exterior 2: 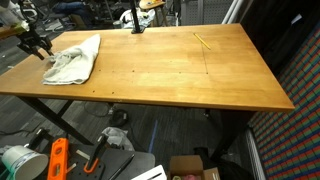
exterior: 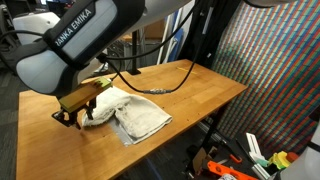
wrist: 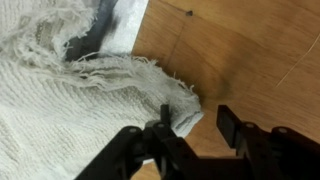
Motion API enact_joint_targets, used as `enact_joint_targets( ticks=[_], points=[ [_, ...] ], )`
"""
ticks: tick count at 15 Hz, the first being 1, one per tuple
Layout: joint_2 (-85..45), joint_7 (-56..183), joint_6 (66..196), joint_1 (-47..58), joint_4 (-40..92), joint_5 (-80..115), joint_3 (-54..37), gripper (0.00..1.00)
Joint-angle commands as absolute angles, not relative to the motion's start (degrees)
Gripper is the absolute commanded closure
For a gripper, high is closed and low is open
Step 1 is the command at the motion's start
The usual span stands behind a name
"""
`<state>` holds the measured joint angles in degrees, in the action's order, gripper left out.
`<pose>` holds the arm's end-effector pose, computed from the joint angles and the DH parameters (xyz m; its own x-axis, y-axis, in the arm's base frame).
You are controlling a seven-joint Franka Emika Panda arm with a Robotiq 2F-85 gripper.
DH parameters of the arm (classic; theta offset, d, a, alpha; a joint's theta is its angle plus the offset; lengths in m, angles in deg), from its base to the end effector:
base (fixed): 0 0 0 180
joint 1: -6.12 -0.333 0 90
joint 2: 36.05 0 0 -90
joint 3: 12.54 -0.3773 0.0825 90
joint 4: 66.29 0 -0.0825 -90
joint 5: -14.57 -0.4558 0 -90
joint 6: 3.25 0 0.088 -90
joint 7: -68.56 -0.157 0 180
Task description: Fold the cloth in half
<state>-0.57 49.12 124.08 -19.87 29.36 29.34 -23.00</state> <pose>0.6315 0.4297 0.1988 0.9098 0.4144 -0.0236 0.4144 -0.9041 0.1042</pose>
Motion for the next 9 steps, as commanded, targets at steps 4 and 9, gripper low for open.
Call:
enact_joint_targets(
  ticks=[4, 9],
  points=[
    [1.23, 49.93, 123.45, -20.95, 27.13, 28.72, -22.08, 0.75],
    [0.41, 48.23, 123.50, -20.89, 26.22, 28.76, -21.10, 0.88]
  ],
)
